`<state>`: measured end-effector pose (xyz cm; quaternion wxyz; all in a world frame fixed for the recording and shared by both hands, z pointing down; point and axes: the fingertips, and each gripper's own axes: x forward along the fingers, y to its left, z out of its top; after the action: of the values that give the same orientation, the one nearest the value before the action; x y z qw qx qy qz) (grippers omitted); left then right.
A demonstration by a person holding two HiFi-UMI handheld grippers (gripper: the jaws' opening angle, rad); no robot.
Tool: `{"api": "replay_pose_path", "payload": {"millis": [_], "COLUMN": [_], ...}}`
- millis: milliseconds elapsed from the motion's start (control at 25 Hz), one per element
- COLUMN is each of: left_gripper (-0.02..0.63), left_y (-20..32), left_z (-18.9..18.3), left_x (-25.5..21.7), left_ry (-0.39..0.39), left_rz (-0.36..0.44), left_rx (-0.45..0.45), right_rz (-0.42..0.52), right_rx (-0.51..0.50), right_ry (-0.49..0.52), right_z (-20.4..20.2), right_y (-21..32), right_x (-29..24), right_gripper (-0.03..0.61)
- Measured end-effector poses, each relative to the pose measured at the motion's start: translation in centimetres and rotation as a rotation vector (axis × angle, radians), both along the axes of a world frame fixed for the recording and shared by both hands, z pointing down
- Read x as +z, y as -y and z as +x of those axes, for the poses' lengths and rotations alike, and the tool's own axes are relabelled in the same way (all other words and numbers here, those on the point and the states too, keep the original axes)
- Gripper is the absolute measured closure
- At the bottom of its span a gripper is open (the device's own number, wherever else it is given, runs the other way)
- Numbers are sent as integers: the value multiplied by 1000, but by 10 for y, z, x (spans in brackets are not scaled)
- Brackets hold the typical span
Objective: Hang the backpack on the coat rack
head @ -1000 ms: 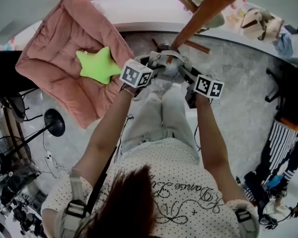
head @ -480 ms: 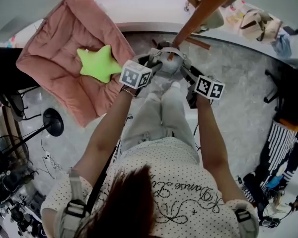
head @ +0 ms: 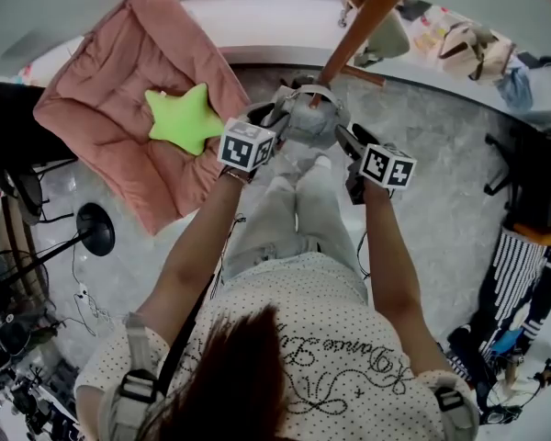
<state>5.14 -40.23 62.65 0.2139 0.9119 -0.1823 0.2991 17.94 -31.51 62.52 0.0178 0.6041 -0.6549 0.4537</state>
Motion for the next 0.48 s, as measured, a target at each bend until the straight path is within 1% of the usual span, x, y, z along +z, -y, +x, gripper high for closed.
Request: {"api": "replay_pose_path", "payload": {"millis": [240,480], "left_gripper": [486,532], "left_y": [0,-1], "left_z": [-17,-22], "left_x": [-19,-51], "left_ry": [-21,-80], "left_rz": [39,97], "left_rx": [-25,-34], "right_rz": [32,105], "right_rx": [-9,-35], "right_ry": [-68,-155], "right_z": [-5,-16], "right_y": [-2,0], "right_x": [-19,-51], "right_gripper": [362,395]}}
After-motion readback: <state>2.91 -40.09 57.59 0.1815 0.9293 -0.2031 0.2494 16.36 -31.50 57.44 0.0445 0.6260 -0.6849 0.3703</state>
